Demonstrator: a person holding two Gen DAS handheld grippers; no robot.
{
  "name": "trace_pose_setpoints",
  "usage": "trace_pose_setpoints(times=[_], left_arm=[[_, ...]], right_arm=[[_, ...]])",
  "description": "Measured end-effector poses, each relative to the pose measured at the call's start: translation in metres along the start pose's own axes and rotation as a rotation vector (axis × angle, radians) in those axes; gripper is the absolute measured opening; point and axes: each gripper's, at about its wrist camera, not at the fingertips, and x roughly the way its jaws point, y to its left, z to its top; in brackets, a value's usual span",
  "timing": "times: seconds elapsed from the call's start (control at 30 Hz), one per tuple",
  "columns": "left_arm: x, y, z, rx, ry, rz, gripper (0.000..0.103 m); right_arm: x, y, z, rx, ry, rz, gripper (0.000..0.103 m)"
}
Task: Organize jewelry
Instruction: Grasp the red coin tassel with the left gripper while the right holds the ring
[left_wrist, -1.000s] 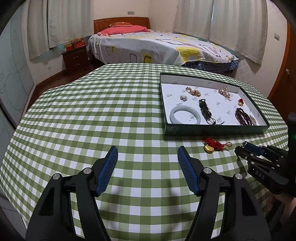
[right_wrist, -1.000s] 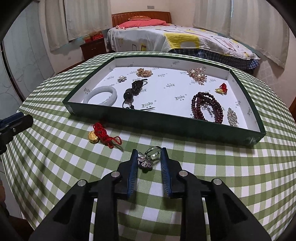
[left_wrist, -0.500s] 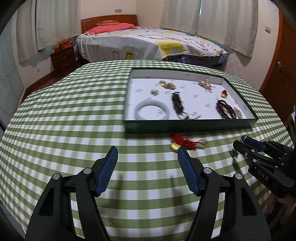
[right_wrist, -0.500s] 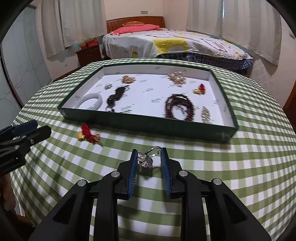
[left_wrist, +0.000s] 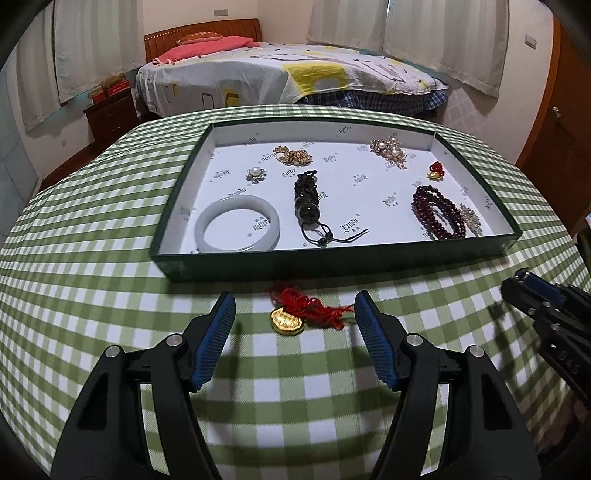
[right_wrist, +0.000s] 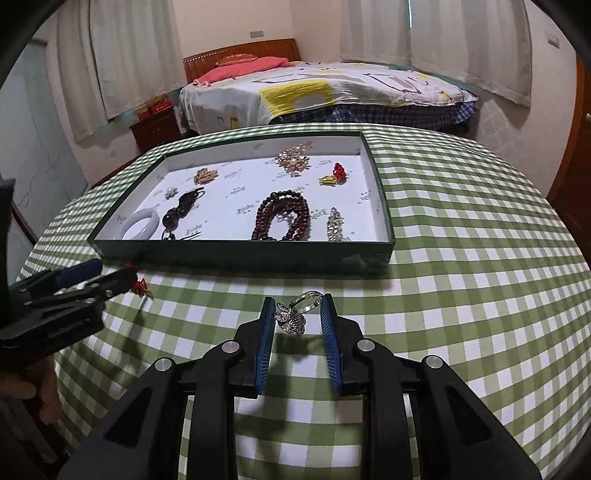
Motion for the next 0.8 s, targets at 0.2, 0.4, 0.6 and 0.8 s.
trace_pose_setpoints(times=[0.2, 0.4, 0.6, 0.8], left_arm=[[0.015, 0.005, 0.0, -0.018, 0.032, -0.011, 0.064], [0.013, 0.011, -0.004, -0.012, 0.023, -0.024, 0.046], [0.01, 0.017, -0.007, -0.016, 0.012, -0.042, 0.027], [0.006, 0.019, -0.009, -0.017, 0.004, -0.066, 0.021]], right_arm=[[0.005, 0.0, -0.002, 0.005, 0.011, 0.008, 0.026], [0.009, 0.001, -0.004, 0.004, 0.021, 0.009, 0.026], [0.012, 0.004, -0.005, -0.007, 0.026, 0.007, 0.026], [0.015, 0.008, -0.006, -0.012, 0.032, 0.011, 0.026]])
